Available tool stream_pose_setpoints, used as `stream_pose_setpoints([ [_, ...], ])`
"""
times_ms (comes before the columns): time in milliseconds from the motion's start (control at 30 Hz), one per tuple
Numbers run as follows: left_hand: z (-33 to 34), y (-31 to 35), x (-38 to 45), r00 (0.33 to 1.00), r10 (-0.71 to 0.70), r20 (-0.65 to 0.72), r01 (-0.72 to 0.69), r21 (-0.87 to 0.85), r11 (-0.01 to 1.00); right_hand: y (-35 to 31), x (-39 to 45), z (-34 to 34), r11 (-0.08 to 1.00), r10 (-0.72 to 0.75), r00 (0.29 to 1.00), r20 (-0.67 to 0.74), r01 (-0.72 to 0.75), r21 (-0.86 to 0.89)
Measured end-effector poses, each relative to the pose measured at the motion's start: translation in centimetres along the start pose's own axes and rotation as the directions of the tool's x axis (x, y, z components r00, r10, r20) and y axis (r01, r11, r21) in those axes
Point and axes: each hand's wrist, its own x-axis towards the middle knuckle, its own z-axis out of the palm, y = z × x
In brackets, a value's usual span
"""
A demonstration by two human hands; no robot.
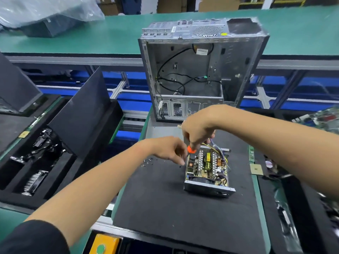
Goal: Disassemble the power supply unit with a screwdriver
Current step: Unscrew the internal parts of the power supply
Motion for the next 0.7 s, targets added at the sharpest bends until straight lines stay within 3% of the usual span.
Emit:
stream_pose_setpoints([
  [133, 2.0, 0.4, 1.9, 0.998, 0.056, 0.034, -0.060, 0.101, 0.993, 1.0, -0.8, 1.4, 0.999, -0.009, 0.999, 0.039, 0.010, -0.046],
  [700, 3.9, 0.6, 6.2, 0.979, 0.030, 0.199, -0.038, 0.032, 0.999, 5.4, 0.2, 6.4, 0.998, 0.033, 0.997, 0.071, -0.036, 0.044],
])
